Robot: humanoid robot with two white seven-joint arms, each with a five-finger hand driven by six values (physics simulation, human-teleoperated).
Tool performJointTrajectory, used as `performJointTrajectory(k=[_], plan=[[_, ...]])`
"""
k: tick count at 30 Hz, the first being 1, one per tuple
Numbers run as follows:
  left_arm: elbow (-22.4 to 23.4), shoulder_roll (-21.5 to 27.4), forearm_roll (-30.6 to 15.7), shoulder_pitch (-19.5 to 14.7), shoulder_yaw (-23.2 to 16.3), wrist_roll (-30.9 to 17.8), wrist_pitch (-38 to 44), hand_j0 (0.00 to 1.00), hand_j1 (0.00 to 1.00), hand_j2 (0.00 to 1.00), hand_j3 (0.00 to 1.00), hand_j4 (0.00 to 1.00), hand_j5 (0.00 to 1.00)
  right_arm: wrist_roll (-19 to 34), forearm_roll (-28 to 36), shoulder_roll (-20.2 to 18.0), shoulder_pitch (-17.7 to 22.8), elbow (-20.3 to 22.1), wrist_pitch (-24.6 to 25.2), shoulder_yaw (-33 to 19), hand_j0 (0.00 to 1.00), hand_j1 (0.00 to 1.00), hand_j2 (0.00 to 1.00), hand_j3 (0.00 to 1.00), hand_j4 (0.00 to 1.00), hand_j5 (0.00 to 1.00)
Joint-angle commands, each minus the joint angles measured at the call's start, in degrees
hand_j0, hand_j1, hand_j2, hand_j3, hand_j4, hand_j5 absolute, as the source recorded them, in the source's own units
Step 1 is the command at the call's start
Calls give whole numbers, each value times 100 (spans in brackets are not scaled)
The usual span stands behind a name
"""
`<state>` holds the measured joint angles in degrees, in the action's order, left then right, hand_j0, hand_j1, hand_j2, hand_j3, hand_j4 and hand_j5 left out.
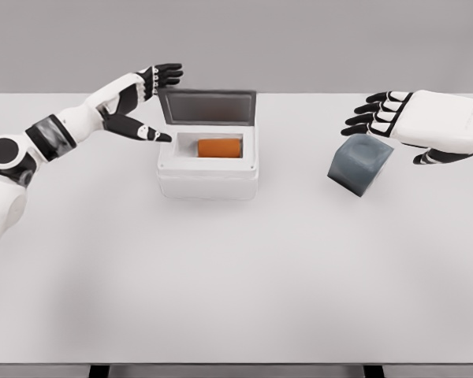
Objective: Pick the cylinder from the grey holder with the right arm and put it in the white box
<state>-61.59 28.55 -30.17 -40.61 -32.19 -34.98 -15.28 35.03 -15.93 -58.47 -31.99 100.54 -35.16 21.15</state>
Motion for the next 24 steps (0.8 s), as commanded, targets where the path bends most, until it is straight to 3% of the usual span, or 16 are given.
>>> performJointTrajectory(k=[1,4,7,9,13,15,24], plan=[[-116,62,-86,0,11,-2,-1,100,100,100,100,100,100,-3,29,-7,0,0,16,-6,100,100,100,100,100,100],[-230,229,-226,26,11,-2,-1,100,100,100,100,100,100,-3,29,-50,9,0,16,-6,100,100,100,100,100,100],[-924,1125,-964,255,11,-2,8,100,100,100,100,100,100,-3,29,-59,9,0,16,-6,100,100,100,100,100,100],[-1627,2153,-1641,518,28,-2,-1,100,100,100,100,100,100,-3,38,-68,9,0,16,-6,100,100,100,100,100,100],[-2313,3244,-2151,931,81,-2,-176,100,100,100,100,100,100,-3,38,-77,9,0,16,-6,100,100,100,100,100,100],[-2322,3464,-2134,1169,81,-2,-774,100,100,100,100,100,100,-3,38,-94,17,0,16,-6,100,100,100,100,100,100],[-2401,3596,-2072,1538,28,-2,-783,100,100,100,100,100,100,-3,38,-86,114,0,16,-111,100,100,100,100,100,100]])
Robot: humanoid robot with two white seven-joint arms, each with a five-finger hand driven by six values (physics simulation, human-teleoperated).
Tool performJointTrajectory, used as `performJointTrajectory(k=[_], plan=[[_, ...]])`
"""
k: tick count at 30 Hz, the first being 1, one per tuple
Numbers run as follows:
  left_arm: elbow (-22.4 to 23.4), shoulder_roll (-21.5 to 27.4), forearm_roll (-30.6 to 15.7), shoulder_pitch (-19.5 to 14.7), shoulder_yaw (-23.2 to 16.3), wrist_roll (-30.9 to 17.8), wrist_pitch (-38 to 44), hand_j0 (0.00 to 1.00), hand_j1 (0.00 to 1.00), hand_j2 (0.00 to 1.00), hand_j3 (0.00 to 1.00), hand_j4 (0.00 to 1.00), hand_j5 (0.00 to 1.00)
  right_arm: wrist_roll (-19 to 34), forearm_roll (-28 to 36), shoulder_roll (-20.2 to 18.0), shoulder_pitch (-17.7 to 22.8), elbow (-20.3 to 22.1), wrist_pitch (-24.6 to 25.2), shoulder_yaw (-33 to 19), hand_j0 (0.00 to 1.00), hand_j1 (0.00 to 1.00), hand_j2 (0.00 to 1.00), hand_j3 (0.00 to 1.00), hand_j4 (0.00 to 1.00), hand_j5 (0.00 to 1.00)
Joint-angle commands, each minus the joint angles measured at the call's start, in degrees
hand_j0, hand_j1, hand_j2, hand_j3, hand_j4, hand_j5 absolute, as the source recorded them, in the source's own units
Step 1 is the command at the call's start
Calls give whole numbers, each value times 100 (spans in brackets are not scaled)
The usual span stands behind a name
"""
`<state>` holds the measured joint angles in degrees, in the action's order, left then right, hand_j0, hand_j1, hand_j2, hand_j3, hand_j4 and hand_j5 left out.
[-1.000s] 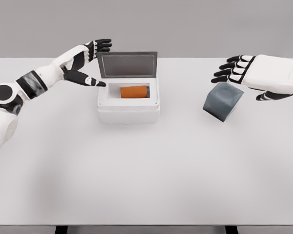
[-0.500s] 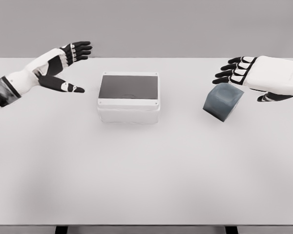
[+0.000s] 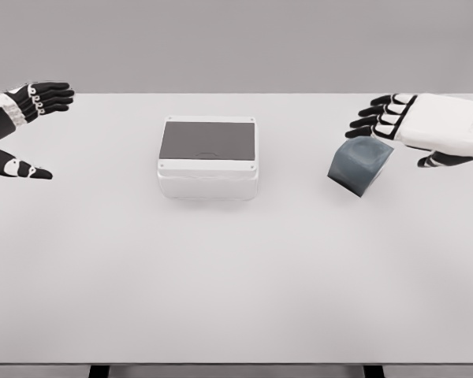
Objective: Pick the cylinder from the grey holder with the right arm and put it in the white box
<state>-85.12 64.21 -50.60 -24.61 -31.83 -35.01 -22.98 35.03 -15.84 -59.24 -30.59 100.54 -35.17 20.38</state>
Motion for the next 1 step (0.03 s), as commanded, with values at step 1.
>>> performJointTrajectory(k=[1], plan=[[-84,30,-12,9,-8,1,-14,100,100,100,100,100,100,-3,28,-17,0,0,17,-52,100,100,100,100,100,100]])
